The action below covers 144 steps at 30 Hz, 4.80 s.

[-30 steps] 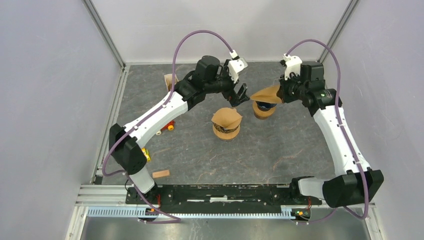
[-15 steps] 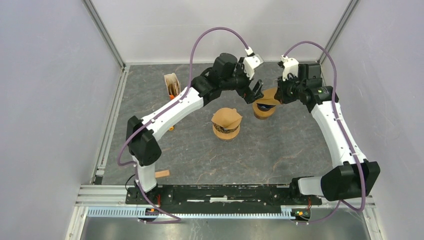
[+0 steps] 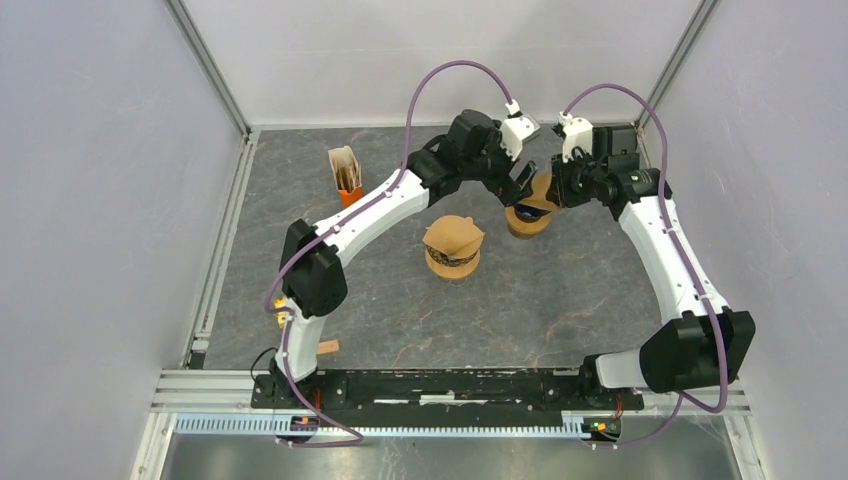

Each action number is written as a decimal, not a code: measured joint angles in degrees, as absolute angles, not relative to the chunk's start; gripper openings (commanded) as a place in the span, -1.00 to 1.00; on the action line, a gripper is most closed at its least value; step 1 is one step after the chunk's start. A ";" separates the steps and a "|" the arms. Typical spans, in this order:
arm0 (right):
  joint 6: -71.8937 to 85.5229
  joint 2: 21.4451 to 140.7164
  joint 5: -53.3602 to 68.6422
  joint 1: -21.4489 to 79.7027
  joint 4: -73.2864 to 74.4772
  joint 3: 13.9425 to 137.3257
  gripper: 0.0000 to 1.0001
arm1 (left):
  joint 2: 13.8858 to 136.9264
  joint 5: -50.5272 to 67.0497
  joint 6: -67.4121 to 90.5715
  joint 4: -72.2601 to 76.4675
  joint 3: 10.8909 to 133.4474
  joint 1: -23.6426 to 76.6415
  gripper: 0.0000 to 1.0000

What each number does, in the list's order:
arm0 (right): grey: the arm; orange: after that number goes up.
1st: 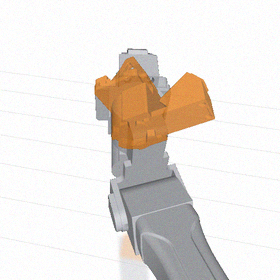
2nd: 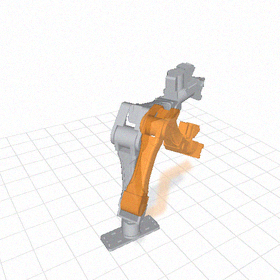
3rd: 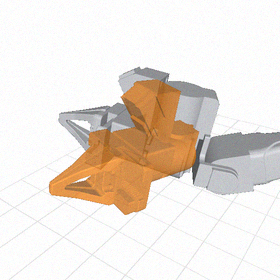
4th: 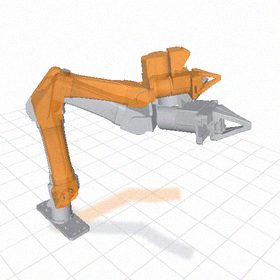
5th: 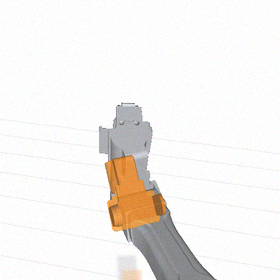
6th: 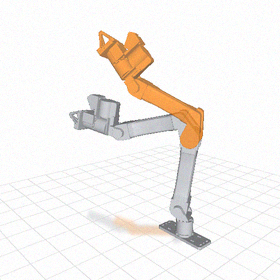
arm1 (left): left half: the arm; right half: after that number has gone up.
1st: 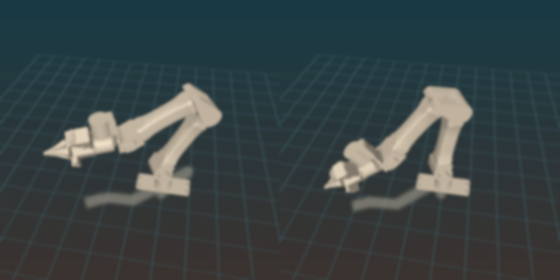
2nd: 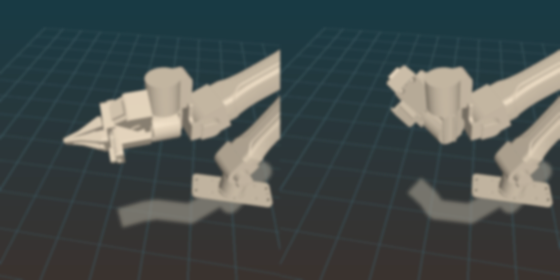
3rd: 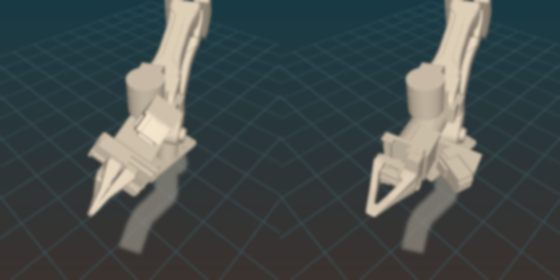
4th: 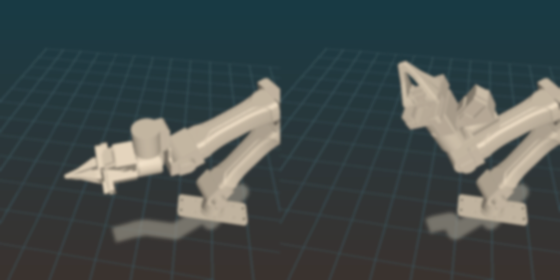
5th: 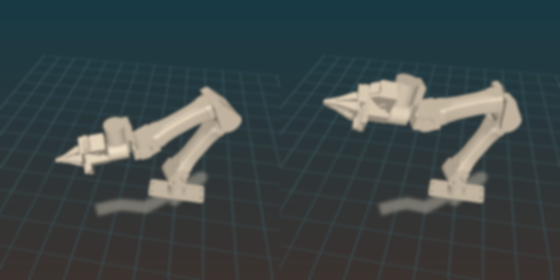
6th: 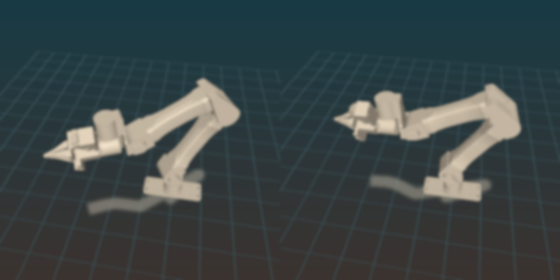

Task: Place the coffee filter in the dripper
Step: Place the coffee filter in the coffee dripper.

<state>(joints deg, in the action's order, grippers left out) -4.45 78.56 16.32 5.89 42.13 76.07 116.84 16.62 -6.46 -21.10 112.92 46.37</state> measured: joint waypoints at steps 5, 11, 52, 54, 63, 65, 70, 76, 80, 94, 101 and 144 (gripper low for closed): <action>-4.84 78.59 16.29 5.87 42.15 76.07 -0.32 | 117.60 16.36 -6.48 -21.10 113.97 46.37 0.99; -5.45 78.56 15.90 5.85 42.13 76.07 0.09 | 117.82 15.44 -6.57 -21.21 114.34 46.37 0.99; -47.94 67.55 29.39 7.62 57.32 81.08 0.76 | 129.08 17.65 -4.67 -36.93 135.72 46.30 0.87; -49.19 67.88 29.34 8.01 57.19 79.55 0.76 | 129.23 18.11 -4.49 -37.69 136.07 46.24 0.85; -51.40 70.48 26.33 12.10 54.83 75.81 0.73 | 130.43 18.57 -4.49 -38.79 136.79 46.24 0.83; -51.40 70.96 25.56 12.99 53.91 75.37 0.72 | 130.76 18.55 -4.49 -38.96 137.12 46.22 0.83; -51.44 71.90 23.62 16.51 52.07 73.45 0.68 | 130.80 18.52 -4.49 -39.38 137.60 46.06 0.85; -51.42 72.29 22.94 17.08 49.47 69.43 0.67 | 131.87 18.57 -4.49 -39.46 139.15 45.25 0.85; -51.46 72.29 22.83 17.15 48.05 67.53 0.66 | 132.94 18.79 -4.45 -39.44 139.57 44.69 0.85; -51.86 74.96 21.74 17.26 45.91 66.72 0.63 | 135.72 19.64 -4.45 -40.34 140.11 44.38 0.83; -52.36 75.29 21.65 17.26 45.93 66.72 0.62 | 135.87 19.79 -4.49 -40.64 140.11 44.36 0.83; -53.47 77.56 22.11 16.47 50.13 70.81 0.63 | 137.53 23.22 -6.48 -44.10 145.77 43.48 0.99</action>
